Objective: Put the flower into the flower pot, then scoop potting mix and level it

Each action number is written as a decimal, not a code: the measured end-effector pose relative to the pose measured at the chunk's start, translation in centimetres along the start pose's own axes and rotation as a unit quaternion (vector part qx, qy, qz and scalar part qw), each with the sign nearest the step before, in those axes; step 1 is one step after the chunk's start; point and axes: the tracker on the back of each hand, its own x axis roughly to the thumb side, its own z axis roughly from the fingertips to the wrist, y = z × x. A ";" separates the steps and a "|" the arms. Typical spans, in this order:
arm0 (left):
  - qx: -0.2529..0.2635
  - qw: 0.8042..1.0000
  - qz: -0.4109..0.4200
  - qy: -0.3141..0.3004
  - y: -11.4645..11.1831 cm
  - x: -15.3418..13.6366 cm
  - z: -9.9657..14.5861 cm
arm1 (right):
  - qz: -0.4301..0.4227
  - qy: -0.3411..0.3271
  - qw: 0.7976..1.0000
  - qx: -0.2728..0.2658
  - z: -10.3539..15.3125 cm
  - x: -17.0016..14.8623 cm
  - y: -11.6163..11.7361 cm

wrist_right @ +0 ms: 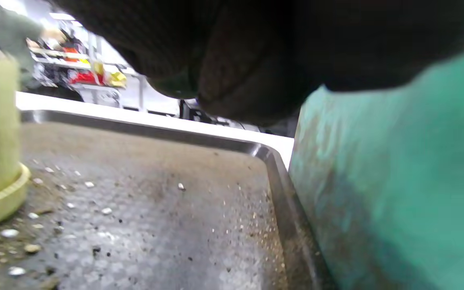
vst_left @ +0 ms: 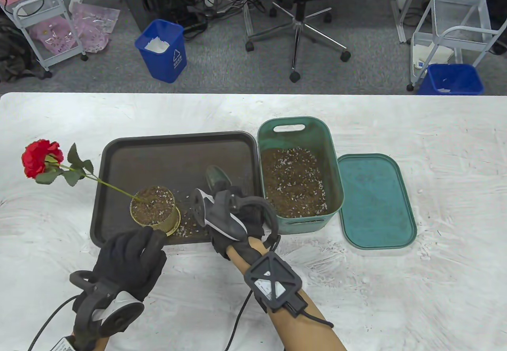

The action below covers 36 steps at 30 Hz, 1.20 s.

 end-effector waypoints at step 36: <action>-0.035 0.998 0.032 0.041 -1.2 -0.5 -0.1 | -0.088 -0.069 0.994 -0.006 -0.8 1.6 -1.3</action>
